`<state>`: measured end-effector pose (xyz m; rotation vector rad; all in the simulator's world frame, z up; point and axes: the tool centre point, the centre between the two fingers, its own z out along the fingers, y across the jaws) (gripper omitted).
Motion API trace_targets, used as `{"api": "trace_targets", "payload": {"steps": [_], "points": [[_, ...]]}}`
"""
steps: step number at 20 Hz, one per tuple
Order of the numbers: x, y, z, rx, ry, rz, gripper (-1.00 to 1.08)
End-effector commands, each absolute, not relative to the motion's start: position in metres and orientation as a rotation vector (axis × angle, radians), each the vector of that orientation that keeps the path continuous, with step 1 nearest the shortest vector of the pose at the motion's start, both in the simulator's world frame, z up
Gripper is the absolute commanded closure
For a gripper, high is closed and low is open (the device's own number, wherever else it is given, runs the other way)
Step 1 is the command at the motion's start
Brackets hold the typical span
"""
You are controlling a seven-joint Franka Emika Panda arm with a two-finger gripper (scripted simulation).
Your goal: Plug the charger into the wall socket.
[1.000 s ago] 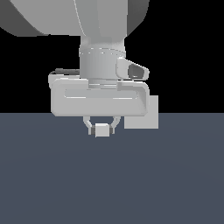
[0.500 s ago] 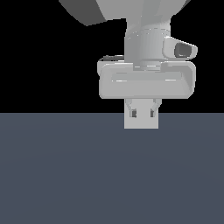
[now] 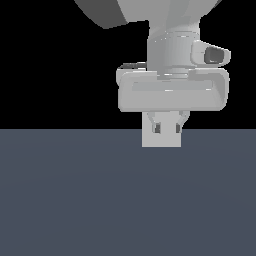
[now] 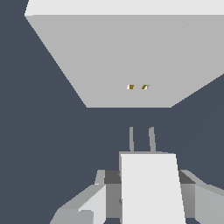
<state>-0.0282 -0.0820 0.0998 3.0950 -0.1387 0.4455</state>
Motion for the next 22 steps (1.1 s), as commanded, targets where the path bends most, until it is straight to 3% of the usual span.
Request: {"api": "trace_targets", "payload": {"steps": [1, 13, 22], "points": [[-0.025, -0.082, 0.100, 3.095, -0.138, 0.446, 1.08], [0.014, -0.086, 0.100, 3.094, -0.138, 0.446, 1.08], [0.020, -0.086, 0.100, 3.094, -0.138, 0.445, 1.08]]}}
